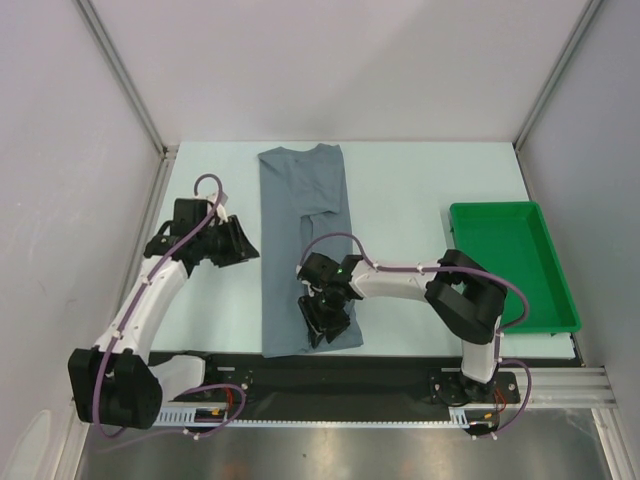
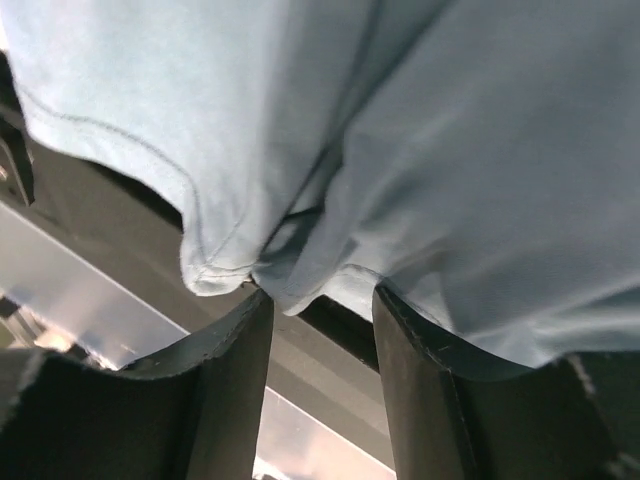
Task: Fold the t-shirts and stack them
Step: Fold the tshirt
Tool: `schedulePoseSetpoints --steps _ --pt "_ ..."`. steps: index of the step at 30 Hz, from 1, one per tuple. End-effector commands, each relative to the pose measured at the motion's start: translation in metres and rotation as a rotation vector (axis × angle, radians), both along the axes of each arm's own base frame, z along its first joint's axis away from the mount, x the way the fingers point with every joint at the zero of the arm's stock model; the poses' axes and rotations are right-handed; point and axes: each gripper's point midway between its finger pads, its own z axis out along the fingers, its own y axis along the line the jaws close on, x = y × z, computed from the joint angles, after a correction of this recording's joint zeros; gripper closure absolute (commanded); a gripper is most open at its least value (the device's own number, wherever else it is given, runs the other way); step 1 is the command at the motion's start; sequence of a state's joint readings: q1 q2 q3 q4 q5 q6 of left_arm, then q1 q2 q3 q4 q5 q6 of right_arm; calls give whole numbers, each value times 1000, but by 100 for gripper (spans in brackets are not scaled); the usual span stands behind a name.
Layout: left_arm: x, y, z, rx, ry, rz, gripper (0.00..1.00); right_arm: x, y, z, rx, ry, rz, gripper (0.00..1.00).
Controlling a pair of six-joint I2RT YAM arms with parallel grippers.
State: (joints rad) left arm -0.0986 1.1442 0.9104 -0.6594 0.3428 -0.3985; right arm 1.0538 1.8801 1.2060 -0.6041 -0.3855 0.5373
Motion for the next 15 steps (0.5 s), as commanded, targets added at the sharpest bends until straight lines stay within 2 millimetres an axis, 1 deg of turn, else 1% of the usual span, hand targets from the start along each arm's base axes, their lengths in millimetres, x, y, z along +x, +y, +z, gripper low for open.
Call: schedulePoseSetpoints --steps 1,6,10,13,15 --pt "-5 0 7 -13 -41 -27 57 11 4 8 -16 -56 -71 50" --pt "-11 2 6 -2 -39 -31 57 16 10 15 16 -73 -76 50" --pt "-11 3 6 1 -36 -33 57 12 16 17 46 -49 -52 49" --pt "-8 2 8 -7 -40 -33 57 6 20 26 94 -49 -11 48" --pt "-7 1 8 -13 -39 -36 57 8 20 35 110 -67 -9 47"
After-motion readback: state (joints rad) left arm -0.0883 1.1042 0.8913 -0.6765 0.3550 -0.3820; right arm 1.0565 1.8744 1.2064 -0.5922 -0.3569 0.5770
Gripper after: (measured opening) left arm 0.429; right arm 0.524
